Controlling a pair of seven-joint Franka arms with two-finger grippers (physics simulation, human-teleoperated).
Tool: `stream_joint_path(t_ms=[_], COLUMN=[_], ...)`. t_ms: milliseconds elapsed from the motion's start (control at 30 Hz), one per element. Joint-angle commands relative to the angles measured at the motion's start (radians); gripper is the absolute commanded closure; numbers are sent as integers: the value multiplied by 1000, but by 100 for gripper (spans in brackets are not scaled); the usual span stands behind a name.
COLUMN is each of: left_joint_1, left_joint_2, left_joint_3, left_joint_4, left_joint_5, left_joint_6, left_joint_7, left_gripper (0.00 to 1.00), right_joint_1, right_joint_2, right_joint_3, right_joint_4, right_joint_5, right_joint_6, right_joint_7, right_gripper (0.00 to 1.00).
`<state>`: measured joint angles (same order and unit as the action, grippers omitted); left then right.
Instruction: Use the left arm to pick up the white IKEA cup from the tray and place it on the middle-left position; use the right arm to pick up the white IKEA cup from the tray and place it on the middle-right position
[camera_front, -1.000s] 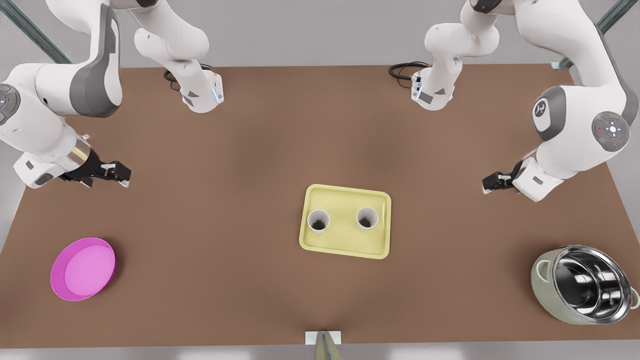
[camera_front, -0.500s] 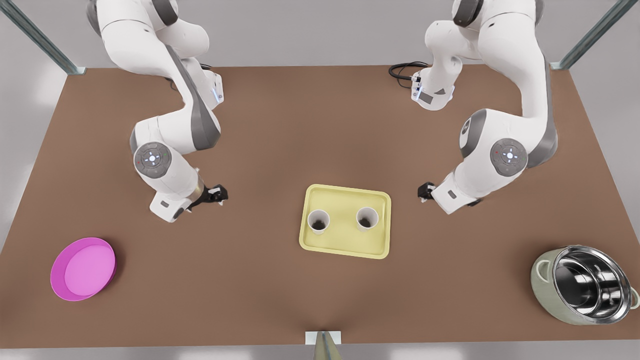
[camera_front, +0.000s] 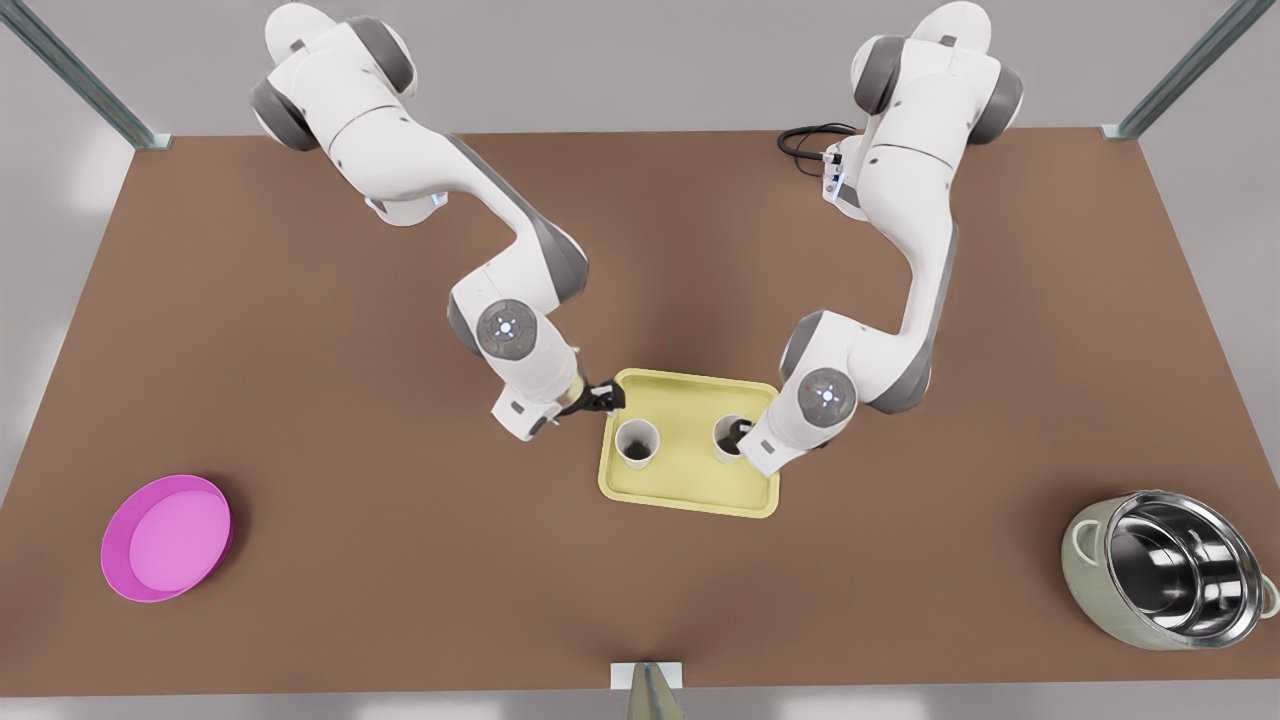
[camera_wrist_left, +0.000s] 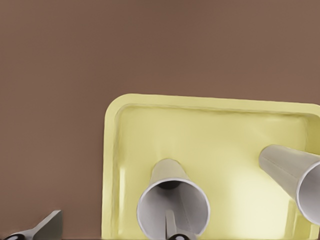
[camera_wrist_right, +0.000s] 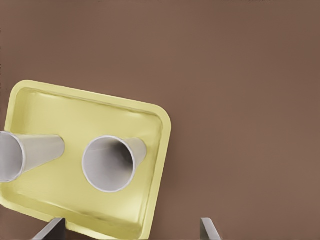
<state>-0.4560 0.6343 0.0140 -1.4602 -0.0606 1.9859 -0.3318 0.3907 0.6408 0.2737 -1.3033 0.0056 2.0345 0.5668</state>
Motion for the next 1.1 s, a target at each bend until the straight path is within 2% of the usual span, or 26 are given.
stream_joint_path(t_ms=[0, 200, 400, 467, 500, 567, 700, 767, 800, 833, 933, 1033, 1067], left_joint_1=[-12, -13, -15, -16, -16, -27, -41, -41, -41, -41, -39, -30, -29], left_joint_2=[-16, 38, 74, 74, 74, 74, 74, 74, 74, 73, 71, 48, 45], left_joint_3=[0, 0, 0, 0, 0, 0, 1, 3, 3, 3, 6, 20, 37], left_joint_4=[-45, -75, -75, -72, -68, -65, -65, -65, -65, -63, -60, -58, -19], left_joint_5=[24, 22, 19, 15, 15, 18, 25, 25, 25, 25, 25, 25, 22], left_joint_6=[70, 156, 208, 214, 214, 214, 212, 208, 206, 205, 203, 192, 114], left_joint_7=[-200, -200, -200, -202, -204, -210, -210, -210, -210, -211, -210, -199, -161], left_gripper=[0, 0, 0, 17, 35, 52, 62, 63, 67, 76, 81, 82, 82], right_joint_1=[11, 94, 149, 151, 151, 151, 165, 160, 160, 159, 163, 166, 166], right_joint_2=[33, 105, 187, 192, 206, 212, 230, 229, 227, 227, 226, 227, 227], right_joint_3=[-4, -79, -85, -87, -90, -90, -96, -103, -110, -113, -130, -130, -130], right_joint_4=[30, 99, 199, 197, 191, 173, 171, 148, 141, 131, 115, 111, 108], right_joint_5=[10, 11, 39, 36, 34, 30, 27, 28, 28, 28, 2, 2, 1], right_joint_6=[87, 142, 142, 141, 141, 139, 141, 138, 130, 127, 93, 93, 95], right_joint_7=[430, 432, 417, 398, 363, 320, 280, 226, 200, 177, 147, 147, 143], right_gripper=[0, 0, 0, 0, 0, 0, 0, 0, 0, 0, 0, 0, 0])
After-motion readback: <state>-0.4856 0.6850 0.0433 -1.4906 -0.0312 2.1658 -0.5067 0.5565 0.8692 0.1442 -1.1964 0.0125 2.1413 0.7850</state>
